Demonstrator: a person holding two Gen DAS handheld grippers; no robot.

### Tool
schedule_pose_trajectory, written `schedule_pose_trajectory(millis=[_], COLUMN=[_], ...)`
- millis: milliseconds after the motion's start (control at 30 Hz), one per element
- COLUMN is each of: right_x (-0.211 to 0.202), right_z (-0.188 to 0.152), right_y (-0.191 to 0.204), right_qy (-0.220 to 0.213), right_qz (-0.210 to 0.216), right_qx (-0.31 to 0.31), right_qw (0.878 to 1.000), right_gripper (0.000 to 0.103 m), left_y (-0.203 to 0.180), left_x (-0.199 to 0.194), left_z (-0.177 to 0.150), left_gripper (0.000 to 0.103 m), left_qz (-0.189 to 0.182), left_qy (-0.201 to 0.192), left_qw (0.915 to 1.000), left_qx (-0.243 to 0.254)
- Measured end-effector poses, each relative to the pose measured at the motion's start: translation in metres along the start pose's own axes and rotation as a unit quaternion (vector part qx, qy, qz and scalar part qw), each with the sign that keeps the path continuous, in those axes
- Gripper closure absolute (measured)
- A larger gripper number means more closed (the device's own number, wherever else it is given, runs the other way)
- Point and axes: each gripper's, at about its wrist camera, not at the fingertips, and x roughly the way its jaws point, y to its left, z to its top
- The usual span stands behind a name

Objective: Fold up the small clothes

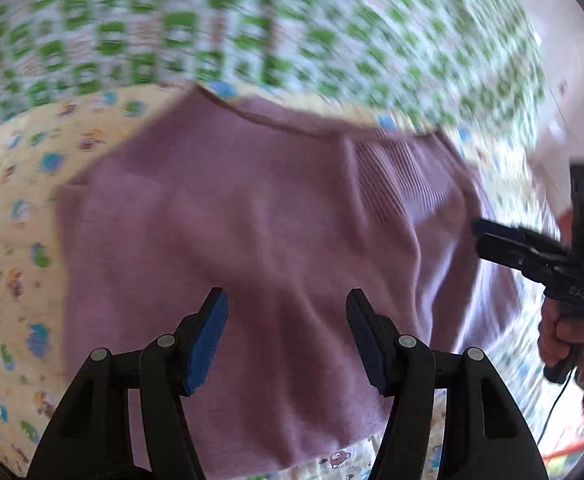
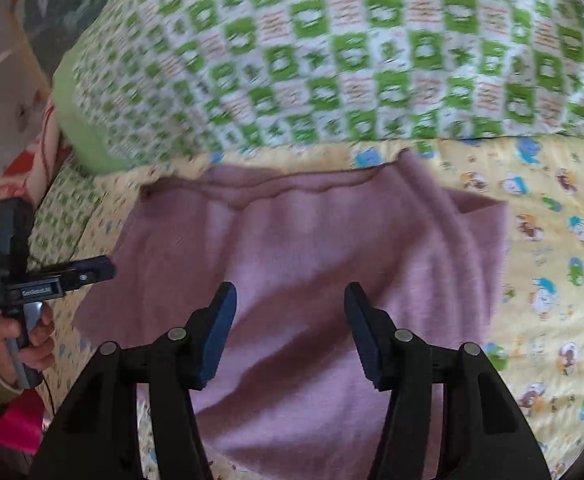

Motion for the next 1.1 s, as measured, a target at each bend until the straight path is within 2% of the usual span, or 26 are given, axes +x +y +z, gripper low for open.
schedule_pose_trajectory(millis=[100,133,200,267,300,333,367,400,433,500,533,633,767,867,900,967,1100], right_x=[0.031,0.04,0.055,0.066,0.069,0.072,0.075,0.077,0.077,0.08,0.079,0.085,0.081,0.065,0.06,0.046,0.009], right_z=[-0.005,-0.005,-0.001,0.009,0.016,0.021,0.027,0.033,0.04,0.052,0.059,0.066,0.064,0.063,0.062,0.062,0.05], right_y=[0.021,0.021,0.01,-0.014,-0.027,-0.037,-0.044,-0.049,-0.053,-0.06,-0.07,-0.102,-0.116,-0.119,-0.119,-0.117,-0.101], right_qy=[0.045,0.055,0.065,0.062,0.055,0.05,0.046,0.041,0.026,0.004,-0.013,-0.024,-0.037,-0.045,-0.045,-0.045,-0.051], right_qz=[0.064,0.064,0.043,0.001,-0.025,-0.039,-0.054,-0.071,-0.09,-0.14,-0.158,-0.177,-0.181,-0.189,-0.183,-0.171,-0.147], right_qx=[-0.037,-0.043,-0.036,-0.013,-0.006,-0.001,0.001,-0.003,-0.009,-0.014,0.005,0.07,0.092,0.099,0.105,0.115,0.114], right_qw=[0.996,0.995,0.996,0.998,0.998,0.998,0.997,0.997,0.996,0.99,0.987,0.981,0.978,0.976,0.976,0.978,0.981], right_gripper=[0.056,0.056,0.056,0.06,0.074,0.094,0.101,0.103,0.103,0.103,0.103,0.103,0.103,0.103,0.103,0.1,0.1], left_y=[-0.007,-0.003,0.012,0.029,0.041,0.05,0.061,0.074,0.082,0.102,0.111,0.134,0.137,0.137,0.134,0.128,0.106], left_x=[0.024,0.029,0.038,0.042,0.043,0.044,0.044,0.044,0.043,0.038,0.036,0.035,0.022,0.007,-0.002,-0.02,-0.055], left_z=[0.003,0.007,0.018,0.03,0.037,0.043,0.05,0.057,0.061,0.068,0.069,0.059,0.042,0.036,0.033,0.028,0.001], left_gripper=[0.041,0.041,0.041,0.044,0.044,0.045,0.055,0.061,0.071,0.072,0.072,0.076,0.076,0.076,0.073,0.058,0.057], left_qz=[0.01,0.015,0.035,0.054,0.071,0.083,0.088,0.089,0.093,0.121,0.13,0.115,0.112,0.107,0.112,0.13,0.099], left_qy=[0.016,0.015,0.01,0.001,-0.005,-0.01,-0.016,-0.023,-0.028,-0.046,-0.052,-0.062,-0.07,-0.068,-0.069,-0.074,-0.082], left_qw=[0.9996,0.9996,0.9993,0.9985,0.9974,0.9963,0.9955,0.9947,0.9936,0.9881,0.9856,0.9847,0.9865,0.9861,0.9855,0.9835,0.9849], left_qx=[0.021,0.019,0.008,-0.006,-0.013,-0.02,-0.031,-0.046,-0.057,-0.083,-0.095,-0.115,-0.096,-0.108,-0.107,-0.102,-0.117])
